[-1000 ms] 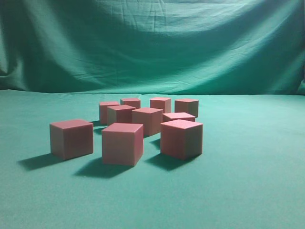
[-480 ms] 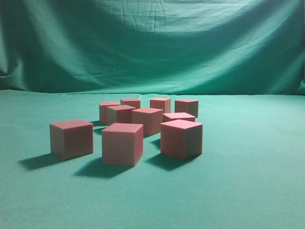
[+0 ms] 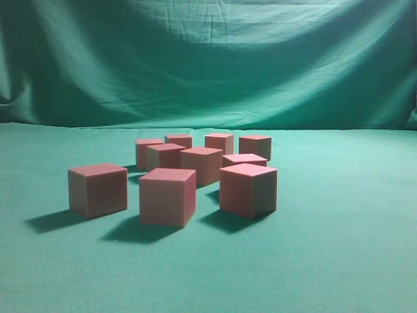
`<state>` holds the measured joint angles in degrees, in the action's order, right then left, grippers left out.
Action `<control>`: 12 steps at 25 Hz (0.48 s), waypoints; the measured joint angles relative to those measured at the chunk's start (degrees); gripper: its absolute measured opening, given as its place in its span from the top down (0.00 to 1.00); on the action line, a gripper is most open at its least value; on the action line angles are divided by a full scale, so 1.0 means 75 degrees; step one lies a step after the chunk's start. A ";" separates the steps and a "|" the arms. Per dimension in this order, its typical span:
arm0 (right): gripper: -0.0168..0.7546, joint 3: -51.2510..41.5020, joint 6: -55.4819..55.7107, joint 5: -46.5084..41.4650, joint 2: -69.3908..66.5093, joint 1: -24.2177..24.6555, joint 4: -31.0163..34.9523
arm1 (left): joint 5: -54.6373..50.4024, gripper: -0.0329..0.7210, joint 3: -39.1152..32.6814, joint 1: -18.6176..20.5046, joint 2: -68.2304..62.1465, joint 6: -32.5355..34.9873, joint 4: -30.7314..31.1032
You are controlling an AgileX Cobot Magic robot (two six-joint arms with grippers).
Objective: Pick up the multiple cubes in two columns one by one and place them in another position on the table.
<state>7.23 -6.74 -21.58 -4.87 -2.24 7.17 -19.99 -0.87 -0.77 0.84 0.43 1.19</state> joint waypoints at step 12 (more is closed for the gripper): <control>0.98 -0.1166 0.0014 -0.0006 0.0741 0.0165 0.0000 | 0.0000 0.96 0.0000 0.0000 0.0000 0.0000 0.0000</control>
<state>-1.51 -6.63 -21.62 0.69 -1.00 7.17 -19.99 -0.87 -0.77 0.84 0.43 1.19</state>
